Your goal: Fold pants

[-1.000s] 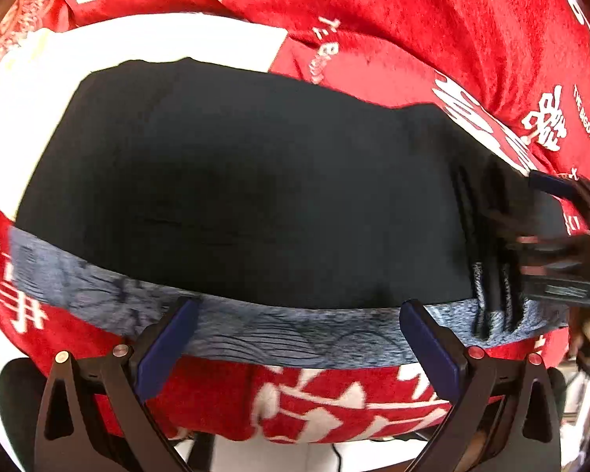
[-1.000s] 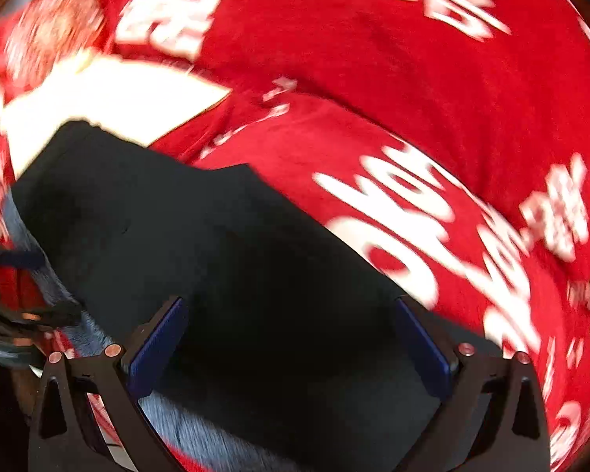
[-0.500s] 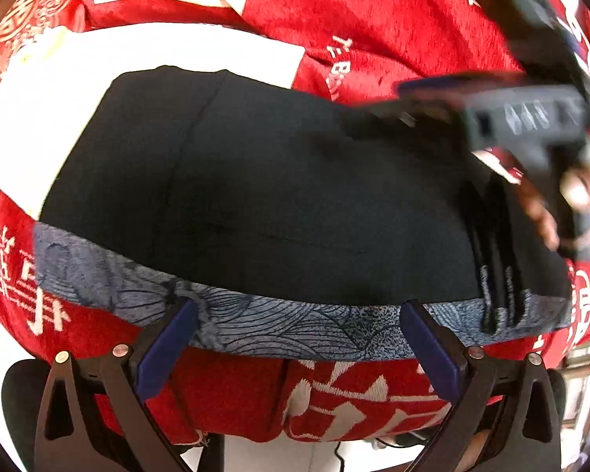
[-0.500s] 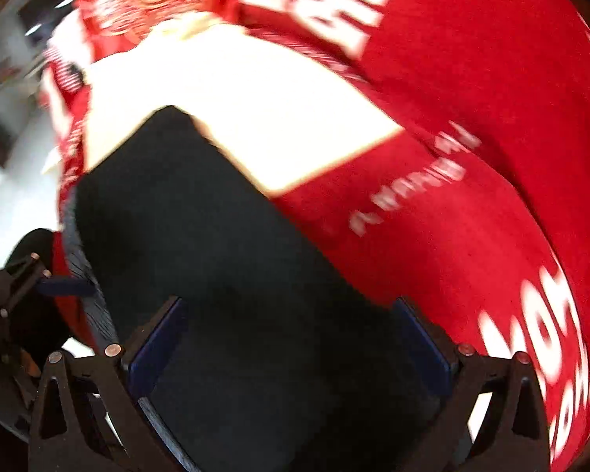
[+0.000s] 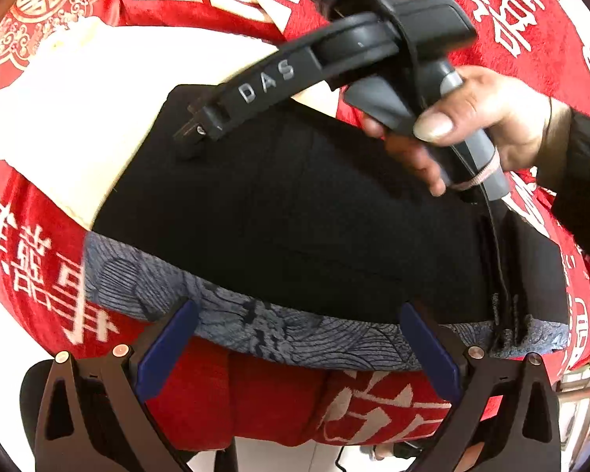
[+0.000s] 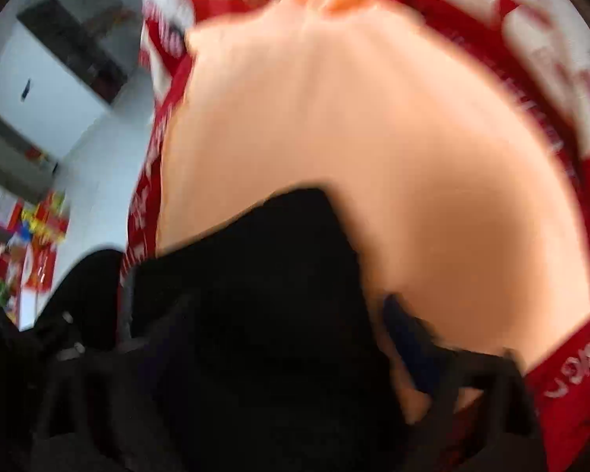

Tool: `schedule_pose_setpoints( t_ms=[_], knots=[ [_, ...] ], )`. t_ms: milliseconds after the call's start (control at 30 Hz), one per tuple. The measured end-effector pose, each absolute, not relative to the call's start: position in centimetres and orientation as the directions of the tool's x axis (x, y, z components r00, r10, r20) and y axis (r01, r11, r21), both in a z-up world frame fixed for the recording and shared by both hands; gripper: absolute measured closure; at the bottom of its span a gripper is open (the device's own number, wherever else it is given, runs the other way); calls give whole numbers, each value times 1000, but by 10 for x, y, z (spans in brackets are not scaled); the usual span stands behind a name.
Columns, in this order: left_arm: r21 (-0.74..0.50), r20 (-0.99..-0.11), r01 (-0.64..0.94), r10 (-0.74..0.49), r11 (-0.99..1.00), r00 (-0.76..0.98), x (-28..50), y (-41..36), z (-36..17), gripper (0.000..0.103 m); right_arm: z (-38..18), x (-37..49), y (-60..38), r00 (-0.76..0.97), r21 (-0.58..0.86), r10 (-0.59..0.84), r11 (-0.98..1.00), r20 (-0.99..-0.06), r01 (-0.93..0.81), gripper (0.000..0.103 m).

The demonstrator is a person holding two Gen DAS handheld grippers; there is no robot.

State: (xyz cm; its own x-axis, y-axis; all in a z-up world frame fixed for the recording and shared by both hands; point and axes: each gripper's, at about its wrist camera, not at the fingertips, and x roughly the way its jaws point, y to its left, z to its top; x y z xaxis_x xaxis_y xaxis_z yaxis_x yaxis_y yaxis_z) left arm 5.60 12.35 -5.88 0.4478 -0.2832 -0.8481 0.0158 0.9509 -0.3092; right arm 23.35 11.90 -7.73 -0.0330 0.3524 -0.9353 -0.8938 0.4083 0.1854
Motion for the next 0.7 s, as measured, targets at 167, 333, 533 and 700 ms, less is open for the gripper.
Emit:
schedule_pose_setpoints(
  t_ms=[167,333,533,700],
  knots=[
    [-352,-815,16,-314,936,487,47,152,-45,0,-56,215,116,61,86,344,396,-937,-914,55],
    [-410,-759,54,-373,911,533,40,204,-34,0,-25,197,110,94,59,396,357,-914,-932,73],
    [-455,-688,139,-446,880,573,53,265,-25,0,11,171,90,120,40,445,333,-888,-942,76],
    [-486,-653,276,-554,829,516,87,260,-30,0,21,155,83,140,28,462,339,-876,-941,76]
  ],
)
